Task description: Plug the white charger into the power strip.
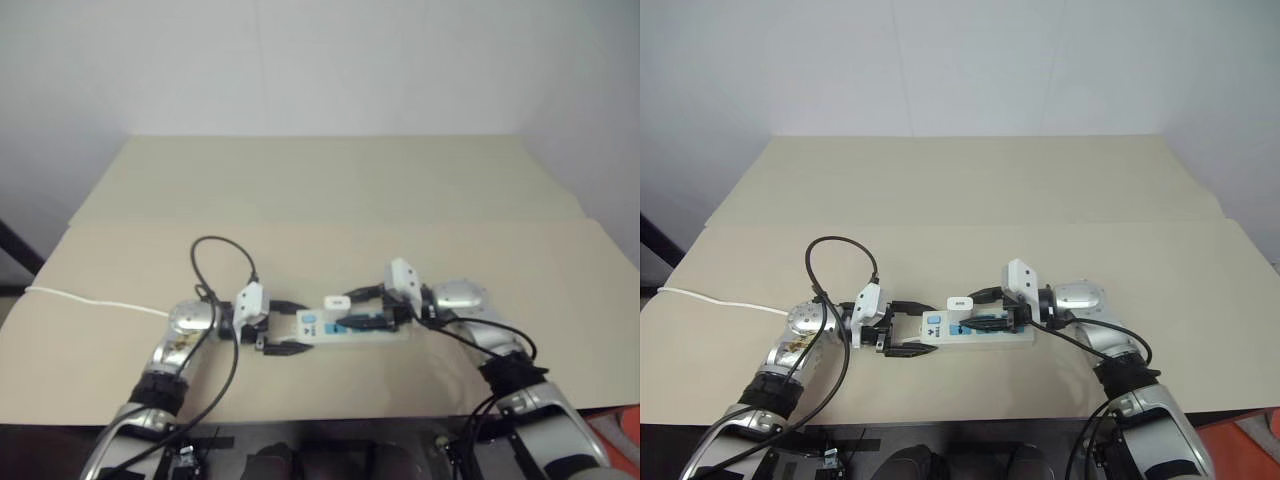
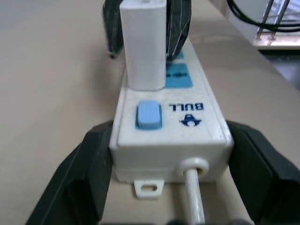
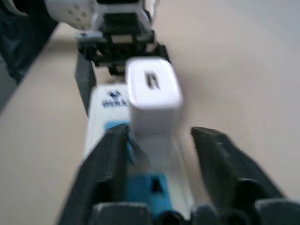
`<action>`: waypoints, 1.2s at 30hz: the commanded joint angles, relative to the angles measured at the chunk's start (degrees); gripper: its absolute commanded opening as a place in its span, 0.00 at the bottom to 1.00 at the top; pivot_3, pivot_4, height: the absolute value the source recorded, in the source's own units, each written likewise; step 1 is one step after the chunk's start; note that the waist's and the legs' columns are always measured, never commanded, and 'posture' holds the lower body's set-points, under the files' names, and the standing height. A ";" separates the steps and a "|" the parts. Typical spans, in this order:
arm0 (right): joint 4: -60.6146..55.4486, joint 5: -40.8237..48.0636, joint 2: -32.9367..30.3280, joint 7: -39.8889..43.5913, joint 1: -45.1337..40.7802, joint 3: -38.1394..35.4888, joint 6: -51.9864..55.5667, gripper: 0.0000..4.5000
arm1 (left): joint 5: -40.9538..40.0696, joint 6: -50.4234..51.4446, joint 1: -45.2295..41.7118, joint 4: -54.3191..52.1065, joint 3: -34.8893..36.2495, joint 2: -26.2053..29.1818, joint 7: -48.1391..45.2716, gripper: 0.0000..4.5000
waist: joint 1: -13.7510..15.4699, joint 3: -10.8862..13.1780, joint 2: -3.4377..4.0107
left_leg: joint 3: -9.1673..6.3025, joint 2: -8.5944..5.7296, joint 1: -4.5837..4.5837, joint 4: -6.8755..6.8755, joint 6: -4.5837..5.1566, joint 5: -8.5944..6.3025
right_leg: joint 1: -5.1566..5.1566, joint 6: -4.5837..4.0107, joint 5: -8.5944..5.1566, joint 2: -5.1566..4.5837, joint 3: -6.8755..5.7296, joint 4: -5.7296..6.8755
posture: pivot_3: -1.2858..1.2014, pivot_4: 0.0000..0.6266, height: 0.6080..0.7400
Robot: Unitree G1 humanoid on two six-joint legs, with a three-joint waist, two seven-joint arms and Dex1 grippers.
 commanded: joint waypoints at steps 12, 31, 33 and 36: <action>-3.21 3.87 -2.27 3.70 3.83 -6.30 5.06 1.00 | -0.56 -1.09 -0.06 -2.92 -0.47 -0.25 -0.85 0.72 | 0.37 0.07 -0.08 | 0.00 0.00 -0.08 -0.12 0.00 0.00 | -0.03 0.00 0.00 -0.01 -0.03 -0.02 | 0.52 0.24 1.00; -12.68 6.96 -3.58 2.27 7.84 -12.22 7.51 1.00 | -3.74 1.88 0.09 -7.15 1.66 -0.39 -0.05 0.99 | 0.48 0.29 -0.09 | 0.01 -0.07 -0.57 -0.20 -0.07 0.07 | -0.22 -0.01 0.00 0.04 -0.10 0.01 | 0.52 0.24 1.00; -14.19 7.61 -4.18 2.19 8.75 -13.11 7.85 1.00 | -5.00 2.91 0.49 -8.99 2.19 0.61 -0.63 0.99 | 0.48 0.33 -0.08 | 0.01 -0.05 -0.57 -0.20 -0.07 0.07 | -0.22 -0.01 0.00 0.05 -0.11 0.01 | 0.52 0.24 1.00; -17.98 9.81 -6.29 1.81 11.06 -16.16 9.11 1.00 | -8.02 6.20 0.82 -12.78 4.28 3.86 -1.92 0.99 | 0.51 0.42 -0.09 | 0.01 -0.05 -0.57 -0.20 -0.08 0.08 | -0.23 -0.01 0.00 0.04 -0.10 0.01 | 0.52 0.24 1.00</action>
